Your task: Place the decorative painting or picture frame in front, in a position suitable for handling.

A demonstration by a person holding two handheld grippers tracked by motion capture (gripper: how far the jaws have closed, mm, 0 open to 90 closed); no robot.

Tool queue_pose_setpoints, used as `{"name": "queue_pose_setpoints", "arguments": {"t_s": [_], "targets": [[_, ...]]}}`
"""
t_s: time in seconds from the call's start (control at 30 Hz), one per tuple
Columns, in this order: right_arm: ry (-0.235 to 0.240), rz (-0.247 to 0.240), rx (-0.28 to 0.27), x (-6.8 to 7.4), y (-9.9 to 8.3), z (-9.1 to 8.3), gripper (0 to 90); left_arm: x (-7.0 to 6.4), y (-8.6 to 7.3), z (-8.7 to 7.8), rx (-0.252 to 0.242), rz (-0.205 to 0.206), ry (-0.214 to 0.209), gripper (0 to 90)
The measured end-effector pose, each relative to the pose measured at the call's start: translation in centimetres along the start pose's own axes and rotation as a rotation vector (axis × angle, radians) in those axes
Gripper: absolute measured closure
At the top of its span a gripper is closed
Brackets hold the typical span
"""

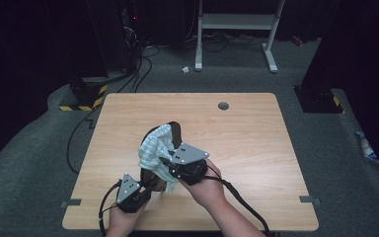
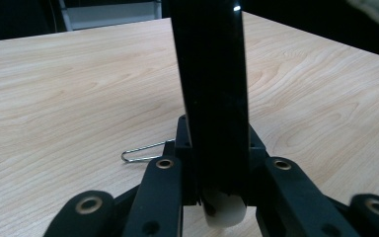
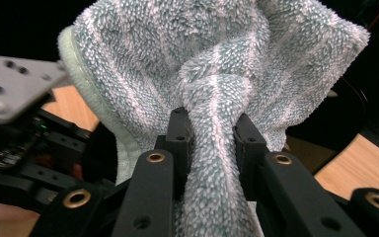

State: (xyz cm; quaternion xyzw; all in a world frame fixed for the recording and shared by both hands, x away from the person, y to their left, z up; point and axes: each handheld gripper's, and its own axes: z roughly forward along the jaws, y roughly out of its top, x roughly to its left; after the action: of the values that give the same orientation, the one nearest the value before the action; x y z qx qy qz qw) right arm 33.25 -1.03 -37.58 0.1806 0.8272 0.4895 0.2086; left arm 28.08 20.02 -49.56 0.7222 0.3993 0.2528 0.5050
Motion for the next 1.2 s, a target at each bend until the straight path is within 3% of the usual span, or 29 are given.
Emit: {"name": "queue_pose_setpoints", "arguments": {"t_s": [0.17,0.27,0.3,0.37,0.4,0.5,0.53,0.73,0.83,0.87,0.9,0.93,0.97,1.07,1.2], "targets": [[-0.005,-0.003,-0.004,-0.1,0.4,0.2,74.1,0.1,0.0,0.0,-0.001,-0.004,-0.006,77.3],[-0.036,0.047,-0.006,-2.1,0.4,0.8,74.3,0.2,0.0,0.0,-0.004,-0.003,-0.009,77.3],[-0.036,0.047,-0.006,-2.1,0.4,0.8,74.3,0.2,0.0,0.0,-0.004,-0.003,-0.009,77.3],[-0.088,0.085,-0.023,-4.0,1.0,1.0,74.4,0.2,0.0,0.0,-0.002,-0.004,-0.01,77.3],[-0.088,0.085,-0.023,-4.0,1.0,1.0,74.4,0.2,0.0,0.0,-0.002,-0.004,-0.01,77.3],[-0.152,0.092,-0.014,-5.4,1.2,1.2,74.6,0.1,0.0,0.0,-0.002,-0.003,-0.011,77.3],[-0.193,0.093,0.008,-6.2,0.9,1.4,74.6,0.1,0.0,0.0,-0.002,-0.003,-0.011,77.3],[-0.231,0.139,0.051,-7.8,-0.2,1.6,74.5,0.1,-0.1,0.0,-0.005,-0.006,-0.011,77.4],[-0.211,0.12,0.045,-7.0,-0.3,1.2,74.5,0.1,-0.1,0.1,-0.006,-0.008,-0.01,77.5],[-0.188,0.114,0.037,-6.5,-0.2,1.0,74.4,0.1,0.0,0.1,-0.003,-0.007,-0.009,77.6],[-0.127,0.114,0.011,-5.1,-0.1,0.6,74.5,0.0,0.0,0.1,-0.002,-0.009,-0.008,77.7],[-0.127,0.114,0.011,-5.1,-0.1,0.6,74.5,0.0,0.0,0.1,-0.002,-0.009,-0.008,77.7],[-0.069,0.084,-0.004,-3.3,0.2,0.4,74.5,0.0,0.0,0.1,-0.002,-0.01,-0.008,77.6],[-0.004,0.032,0.0,-0.8,0.4,0.4,74.5,0.1,0.0,0.1,-0.004,-0.011,-0.01,77.6],[0.033,0.025,0.019,0.3,0.1,0.7,74.5,0.2,0.0,0.2,-0.007,-0.017,-0.014,77.9]]}}
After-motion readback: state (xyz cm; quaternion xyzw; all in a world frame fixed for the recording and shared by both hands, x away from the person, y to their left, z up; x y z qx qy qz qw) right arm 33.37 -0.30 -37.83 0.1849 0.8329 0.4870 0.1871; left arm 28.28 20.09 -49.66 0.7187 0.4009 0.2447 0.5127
